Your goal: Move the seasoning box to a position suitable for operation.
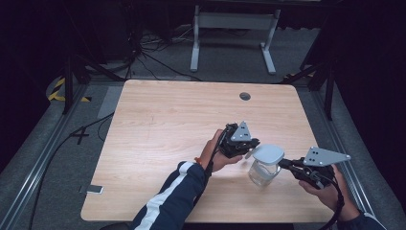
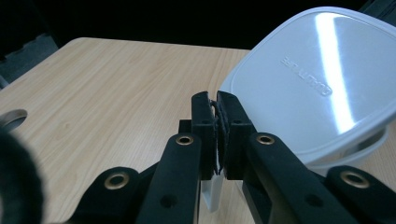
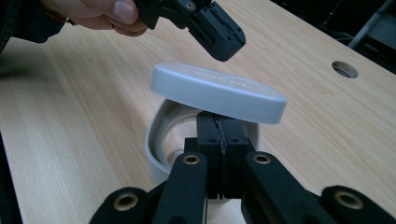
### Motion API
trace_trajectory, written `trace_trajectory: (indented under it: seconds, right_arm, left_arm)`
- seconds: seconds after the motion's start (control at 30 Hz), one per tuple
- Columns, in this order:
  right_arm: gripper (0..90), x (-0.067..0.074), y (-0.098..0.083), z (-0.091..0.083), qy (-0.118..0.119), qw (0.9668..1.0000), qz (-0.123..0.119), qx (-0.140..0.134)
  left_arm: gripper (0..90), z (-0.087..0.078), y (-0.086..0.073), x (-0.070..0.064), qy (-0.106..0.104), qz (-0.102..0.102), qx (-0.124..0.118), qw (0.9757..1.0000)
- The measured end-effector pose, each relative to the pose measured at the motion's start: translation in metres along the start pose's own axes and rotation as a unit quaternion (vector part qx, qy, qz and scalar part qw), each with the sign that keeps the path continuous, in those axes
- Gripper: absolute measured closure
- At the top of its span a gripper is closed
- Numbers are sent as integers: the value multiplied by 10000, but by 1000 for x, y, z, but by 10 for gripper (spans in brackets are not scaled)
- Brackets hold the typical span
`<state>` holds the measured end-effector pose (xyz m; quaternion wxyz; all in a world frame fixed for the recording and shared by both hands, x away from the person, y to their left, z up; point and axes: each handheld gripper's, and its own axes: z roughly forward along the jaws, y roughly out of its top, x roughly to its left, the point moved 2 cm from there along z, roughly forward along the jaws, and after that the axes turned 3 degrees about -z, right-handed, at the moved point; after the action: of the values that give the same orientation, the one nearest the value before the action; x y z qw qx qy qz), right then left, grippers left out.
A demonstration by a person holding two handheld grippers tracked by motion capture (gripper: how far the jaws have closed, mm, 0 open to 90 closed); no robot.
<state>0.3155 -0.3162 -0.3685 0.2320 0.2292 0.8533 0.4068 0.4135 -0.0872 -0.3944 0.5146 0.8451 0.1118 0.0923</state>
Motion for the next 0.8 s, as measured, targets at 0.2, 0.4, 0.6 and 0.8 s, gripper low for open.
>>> trace_trajectory:
  seconds: [0.2, 0.4, 0.6, 0.8]
  right_arm:
    - [898, 1, 5, 4, -47, 10000, -64, -28]
    - [899, 1, 11, 7, -108, 9998, -121, -66]
    - [899, 0, 17, 8, -123, 9997, -174, -92]
    - [899, -2, 21, 9, -139, 9997, -134, -143]
  left_arm:
    - [852, -24, -12, 3, 151, 106, 201, 9996]
    - [851, -57, -42, 10, 386, 39, 512, 9979]
    - [850, -96, -76, 16, 670, -127, 787, 9946]
    - [840, -137, -110, 16, 975, -410, 937, 9900]
